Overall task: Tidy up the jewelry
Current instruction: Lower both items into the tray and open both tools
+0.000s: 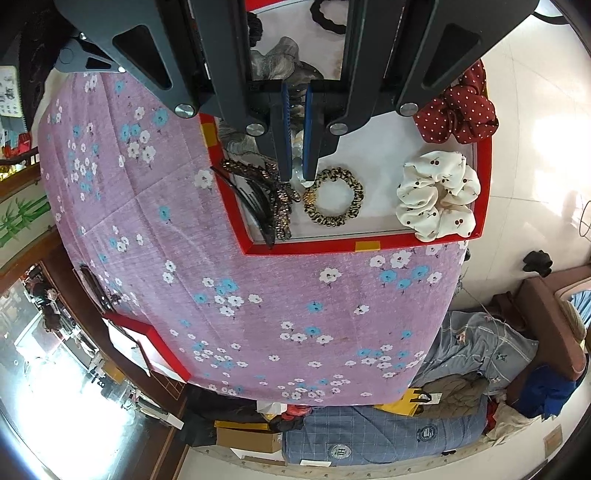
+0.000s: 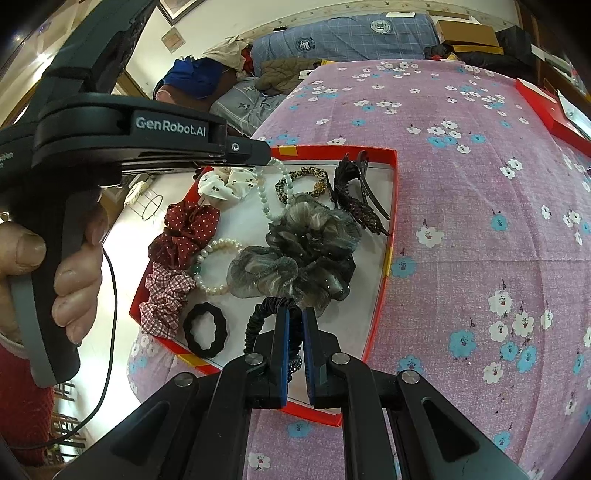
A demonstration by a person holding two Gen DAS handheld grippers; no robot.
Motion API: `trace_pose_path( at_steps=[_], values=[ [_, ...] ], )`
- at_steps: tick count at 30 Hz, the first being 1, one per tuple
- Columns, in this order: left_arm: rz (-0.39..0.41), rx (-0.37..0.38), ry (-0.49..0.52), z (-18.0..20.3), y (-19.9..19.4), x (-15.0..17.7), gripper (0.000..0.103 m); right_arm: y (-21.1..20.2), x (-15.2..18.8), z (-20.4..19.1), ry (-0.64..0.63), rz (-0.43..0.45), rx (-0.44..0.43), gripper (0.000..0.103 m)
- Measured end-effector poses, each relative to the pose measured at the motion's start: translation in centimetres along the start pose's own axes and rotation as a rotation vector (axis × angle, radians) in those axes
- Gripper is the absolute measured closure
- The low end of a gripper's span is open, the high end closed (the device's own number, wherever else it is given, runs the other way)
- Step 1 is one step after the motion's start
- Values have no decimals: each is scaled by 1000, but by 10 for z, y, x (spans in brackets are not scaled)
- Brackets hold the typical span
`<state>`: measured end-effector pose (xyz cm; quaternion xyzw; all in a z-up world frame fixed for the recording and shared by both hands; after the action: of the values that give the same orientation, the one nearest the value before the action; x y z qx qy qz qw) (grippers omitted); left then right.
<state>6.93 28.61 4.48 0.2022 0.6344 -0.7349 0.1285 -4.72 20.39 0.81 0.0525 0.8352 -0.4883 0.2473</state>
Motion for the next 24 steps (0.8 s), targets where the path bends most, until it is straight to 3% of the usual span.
trace_pose_path(
  at_steps=[5, 9, 12, 16, 24],
  values=[
    [41, 60, -12, 8, -19, -11, 98, -2, -1, -1, 3, 10, -11, 95],
    [47, 168, -105, 0, -23, -20, 98, -1, -1, -2, 3, 12, -11, 95],
    [25, 193, -165, -14, -9, -17, 98, 1, 1, 0, 6, 4, -8, 95],
    [-57, 185, -253, -37, 21, 3, 98, 3, 3, 1, 6, -4, -5, 95],
    [-111, 74, -297, -71, 51, 31, 98, 14, 7, -2, -21, -29, 10, 95]
  ],
)
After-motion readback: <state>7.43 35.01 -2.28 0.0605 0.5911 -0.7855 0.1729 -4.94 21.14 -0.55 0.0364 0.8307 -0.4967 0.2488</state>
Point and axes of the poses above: each gripper's, at about its wrist camera, not at the fingertips, and y roughly the way its jaws point, z to its right, x to its underside, the point moved 9 cm from there along y, roughly the way its jaws point, and after that the axes turned 3 degrees about -x, right-handed, at the moved point
